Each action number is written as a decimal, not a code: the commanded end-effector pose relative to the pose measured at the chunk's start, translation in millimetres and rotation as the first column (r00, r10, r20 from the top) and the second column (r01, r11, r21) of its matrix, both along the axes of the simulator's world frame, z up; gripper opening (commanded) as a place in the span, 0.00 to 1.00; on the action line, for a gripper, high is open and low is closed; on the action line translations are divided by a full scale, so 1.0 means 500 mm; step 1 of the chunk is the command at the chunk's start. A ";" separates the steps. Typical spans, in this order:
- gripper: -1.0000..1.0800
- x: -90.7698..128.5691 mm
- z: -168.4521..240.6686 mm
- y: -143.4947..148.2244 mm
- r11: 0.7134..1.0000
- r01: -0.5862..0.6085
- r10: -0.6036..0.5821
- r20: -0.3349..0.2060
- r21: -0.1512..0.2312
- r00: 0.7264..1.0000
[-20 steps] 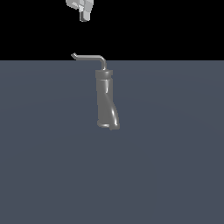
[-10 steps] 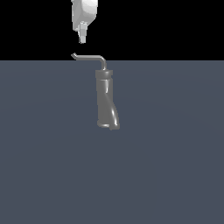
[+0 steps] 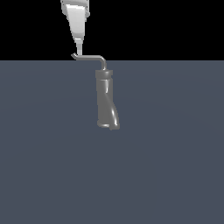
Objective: Turn on the faucet by rotating a designated handle.
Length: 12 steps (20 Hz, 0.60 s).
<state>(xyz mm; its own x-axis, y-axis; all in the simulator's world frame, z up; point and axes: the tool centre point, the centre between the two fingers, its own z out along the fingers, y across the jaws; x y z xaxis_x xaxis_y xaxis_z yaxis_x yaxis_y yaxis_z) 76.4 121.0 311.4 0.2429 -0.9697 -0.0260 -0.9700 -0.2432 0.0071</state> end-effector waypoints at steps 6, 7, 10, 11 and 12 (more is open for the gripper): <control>0.00 0.021 -0.022 0.015 0.998 0.053 -0.053 0.013 -0.023 0.999; 0.00 0.021 -0.022 0.015 0.998 0.055 -0.055 0.013 -0.023 0.998; 0.00 0.022 -0.023 0.015 0.998 0.056 -0.055 0.013 -0.024 0.998; 0.00 0.022 -0.023 0.015 0.998 0.056 -0.055 0.013 -0.024 0.998; 0.00 0.021 -0.023 0.016 0.998 0.054 -0.054 0.013 -0.023 0.998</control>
<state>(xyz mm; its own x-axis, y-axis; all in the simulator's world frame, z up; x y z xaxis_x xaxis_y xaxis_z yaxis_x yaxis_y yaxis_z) 86.9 128.7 300.1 0.1902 -0.9818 -0.0004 -0.9818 -0.1902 0.0006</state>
